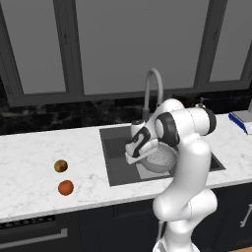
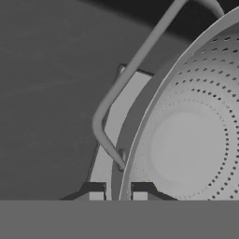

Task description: Put the colander in the sink, put the pear, orange in the colander, and turn on the sink faucet and pour water over the colander.

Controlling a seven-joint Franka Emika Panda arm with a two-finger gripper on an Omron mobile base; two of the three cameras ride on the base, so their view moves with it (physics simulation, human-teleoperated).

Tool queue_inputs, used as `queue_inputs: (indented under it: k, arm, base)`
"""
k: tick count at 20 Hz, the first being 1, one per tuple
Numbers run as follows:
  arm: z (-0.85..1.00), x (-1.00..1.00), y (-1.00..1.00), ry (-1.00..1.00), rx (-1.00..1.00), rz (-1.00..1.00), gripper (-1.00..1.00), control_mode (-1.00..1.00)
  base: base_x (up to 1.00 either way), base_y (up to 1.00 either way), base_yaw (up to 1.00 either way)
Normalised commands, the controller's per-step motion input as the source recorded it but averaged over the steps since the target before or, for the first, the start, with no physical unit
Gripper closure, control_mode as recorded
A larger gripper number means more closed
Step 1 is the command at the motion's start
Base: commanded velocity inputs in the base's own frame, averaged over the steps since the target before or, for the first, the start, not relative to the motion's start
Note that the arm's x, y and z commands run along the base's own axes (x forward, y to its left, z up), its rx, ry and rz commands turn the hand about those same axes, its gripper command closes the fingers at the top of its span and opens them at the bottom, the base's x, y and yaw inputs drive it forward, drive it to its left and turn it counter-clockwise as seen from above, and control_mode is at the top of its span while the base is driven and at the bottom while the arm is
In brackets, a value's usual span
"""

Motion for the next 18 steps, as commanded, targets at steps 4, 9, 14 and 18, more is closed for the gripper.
queue_inputs:
  k: [4,9,14,18]
  arm:
    - [-0.37,0.32,0.00,0.00,0.00,0.06,1.00,-1.00]
    - [-0.42,0.28,0.00,0.00,0.00,0.06,1.00,-1.00]
    - [-0.27,0.09,0.00,-0.01,0.01,0.06,1.00,-1.00]
    - [-0.01,-0.05,-0.02,-0.10,0.05,0.04,-1.00,-1.00]
  base:
    - [0.00,0.00,0.00]
    - [0.00,0.00,0.00]
    - [0.00,0.00,0.00]
    - [0.00,0.00,0.00]
